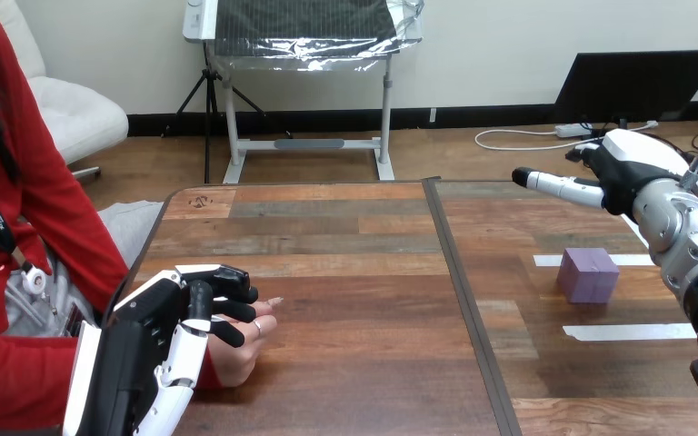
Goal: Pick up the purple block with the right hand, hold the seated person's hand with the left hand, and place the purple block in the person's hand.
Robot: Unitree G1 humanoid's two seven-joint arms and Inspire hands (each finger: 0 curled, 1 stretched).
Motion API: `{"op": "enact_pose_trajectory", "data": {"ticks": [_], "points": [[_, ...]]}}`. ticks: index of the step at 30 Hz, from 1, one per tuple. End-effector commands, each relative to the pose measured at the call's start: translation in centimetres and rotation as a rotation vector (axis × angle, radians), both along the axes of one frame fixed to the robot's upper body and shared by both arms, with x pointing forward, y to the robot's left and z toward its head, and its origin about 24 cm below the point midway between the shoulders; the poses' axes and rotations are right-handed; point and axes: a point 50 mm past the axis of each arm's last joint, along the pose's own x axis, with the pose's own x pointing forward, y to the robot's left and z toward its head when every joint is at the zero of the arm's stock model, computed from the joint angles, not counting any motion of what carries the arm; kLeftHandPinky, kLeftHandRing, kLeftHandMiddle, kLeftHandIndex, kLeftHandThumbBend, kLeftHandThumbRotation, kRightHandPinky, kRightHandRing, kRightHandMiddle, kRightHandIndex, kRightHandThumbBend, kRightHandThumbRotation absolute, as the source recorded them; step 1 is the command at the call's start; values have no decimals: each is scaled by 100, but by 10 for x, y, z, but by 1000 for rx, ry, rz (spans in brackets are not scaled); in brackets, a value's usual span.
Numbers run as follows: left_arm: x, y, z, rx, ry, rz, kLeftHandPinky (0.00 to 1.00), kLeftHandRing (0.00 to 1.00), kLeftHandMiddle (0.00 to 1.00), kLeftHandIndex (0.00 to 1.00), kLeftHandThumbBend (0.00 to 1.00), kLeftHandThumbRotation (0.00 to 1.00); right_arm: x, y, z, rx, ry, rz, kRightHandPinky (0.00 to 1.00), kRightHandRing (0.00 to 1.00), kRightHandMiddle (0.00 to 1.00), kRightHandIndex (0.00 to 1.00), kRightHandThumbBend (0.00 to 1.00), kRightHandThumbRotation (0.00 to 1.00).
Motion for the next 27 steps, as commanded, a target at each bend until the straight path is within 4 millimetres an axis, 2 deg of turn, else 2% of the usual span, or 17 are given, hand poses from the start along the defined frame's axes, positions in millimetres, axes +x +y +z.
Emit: {"op": "enact_pose_trajectory", "data": {"ticks": [1,6,14,18,27], "points": [[4,-2,15,-13,-88,12,42,54,58,56,10,68,3,-4,13,2,-27,-8,91,95,94,92,78,100],[4,-1,15,-13,-92,10,43,54,58,56,8,68,1,-5,8,20,-2,-22,92,96,95,92,79,100],[5,-1,15,-15,-90,10,43,54,58,56,9,68,-2,-5,-1,26,58,-10,79,90,91,91,81,100],[5,-1,15,-13,-92,6,43,54,58,56,10,68,-4,-4,-5,13,92,12,77,88,90,91,79,100],[6,-1,16,-8,-95,6,43,54,57,55,10,68,-6,-3,-12,9,135,5,74,83,86,82,78,100]]}}
